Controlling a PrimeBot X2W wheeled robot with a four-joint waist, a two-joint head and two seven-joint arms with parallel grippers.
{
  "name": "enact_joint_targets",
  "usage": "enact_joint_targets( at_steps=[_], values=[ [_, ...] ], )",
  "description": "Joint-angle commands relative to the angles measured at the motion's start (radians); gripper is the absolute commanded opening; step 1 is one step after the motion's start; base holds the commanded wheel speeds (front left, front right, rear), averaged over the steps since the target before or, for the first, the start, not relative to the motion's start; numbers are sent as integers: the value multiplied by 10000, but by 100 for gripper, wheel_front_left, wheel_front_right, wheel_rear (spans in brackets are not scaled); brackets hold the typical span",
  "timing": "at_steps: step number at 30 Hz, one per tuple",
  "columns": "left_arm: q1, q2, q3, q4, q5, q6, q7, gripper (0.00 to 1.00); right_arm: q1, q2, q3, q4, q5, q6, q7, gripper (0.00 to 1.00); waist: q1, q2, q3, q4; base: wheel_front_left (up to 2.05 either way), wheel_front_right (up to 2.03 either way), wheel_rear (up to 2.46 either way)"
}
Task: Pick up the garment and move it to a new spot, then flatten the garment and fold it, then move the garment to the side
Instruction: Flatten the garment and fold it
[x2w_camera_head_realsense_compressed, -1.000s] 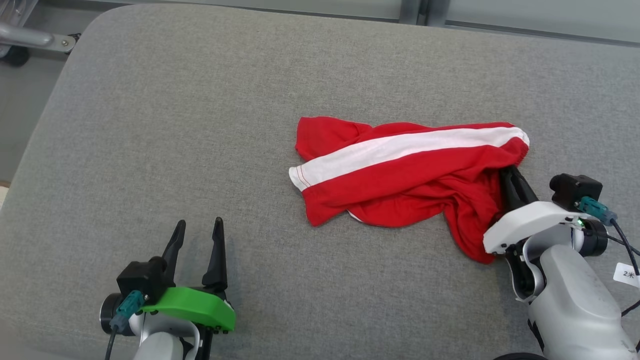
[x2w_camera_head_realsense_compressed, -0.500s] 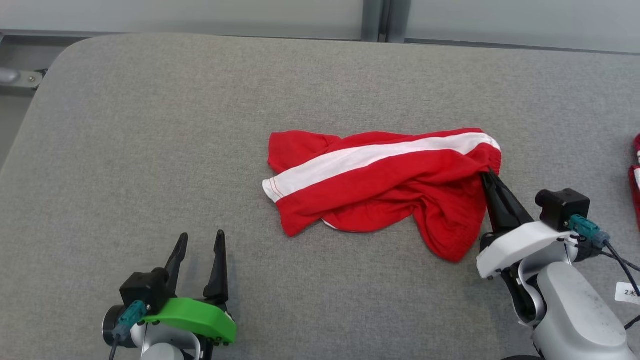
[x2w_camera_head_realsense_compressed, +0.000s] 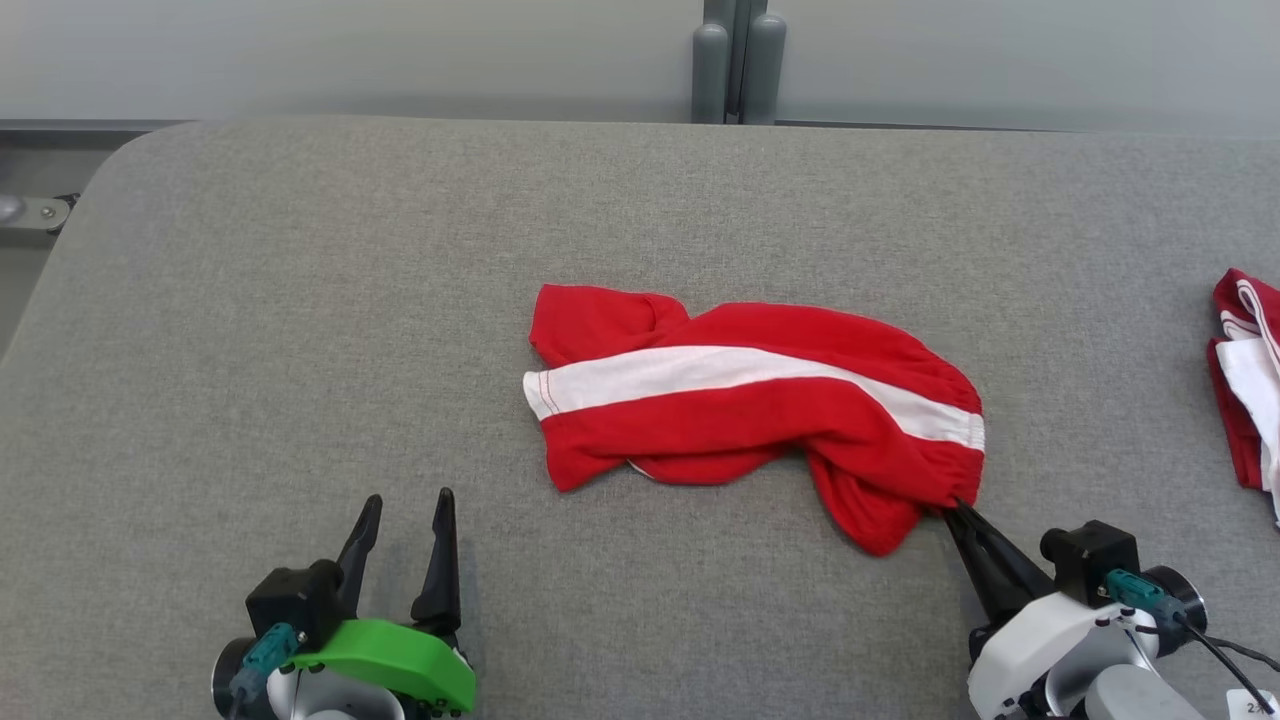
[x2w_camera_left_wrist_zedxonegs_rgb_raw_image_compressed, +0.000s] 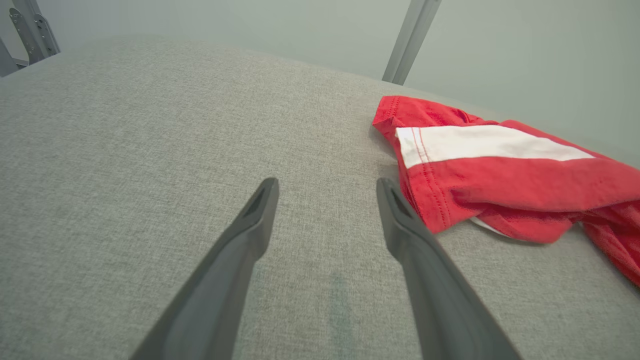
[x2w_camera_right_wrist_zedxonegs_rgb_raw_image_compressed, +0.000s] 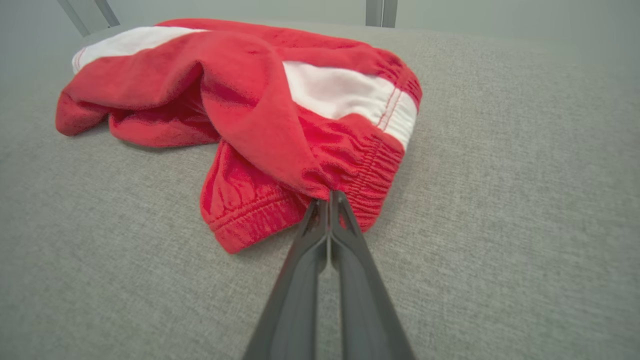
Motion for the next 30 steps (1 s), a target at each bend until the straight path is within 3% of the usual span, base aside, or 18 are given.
enact_joint_targets(
  at_steps=[1, 5, 6, 7, 8, 15, 22, 30],
  values=[
    [114, 32, 18, 26, 27, 1, 2, 100, 142, -70, -197, 152, -155, -3, -25, 0, 0, 0, -28, -22, 0, 0, 0],
    [50, 30, -28, 54, 140, -14, 2, 100, 113, -164, -513, 670, -700, -4, -25, 0, 0, 0, -66, -79, 0, 0, 0],
    [24, 30, -48, 64, 156, -19, 2, 100, 80, -115, -565, 802, -784, -4, -24, 25, 0, 0, -84, -87, 0, 0, 0],
    [10, 33, -53, 80, 157, -22, 2, 100, 68, -62, -642, 963, -848, -4, -24, 80, 0, 0, -103, -99, 0, 0, 0],
    [1, 33, -61, 91, 153, -17, 2, 100, 70, -13, -719, 1143, -898, -4, -24, 100, 0, 0, -128, -113, 0, 0, 0],
    [175, 33, -80, 204, 204, 61, 2, 100, 229, 349, -1684, 1053, -1102, -4, -25, 100, 0, 0, -440, -248, 0, 0, 0],
    [420, 33, 297, 27, 418, 307, 2, 100, 551, 970, -3020, -400, -1300, -4, -25, 100, 0, 0, -843, -651, 0, 0, 0],
    [684, 33, 767, -279, 878, 492, 2, 100, 774, 1712, -3560, -1203, -1476, -4, -25, 100, 0, 0, -1217, -1132, 0, 0, 0]
  ],
)
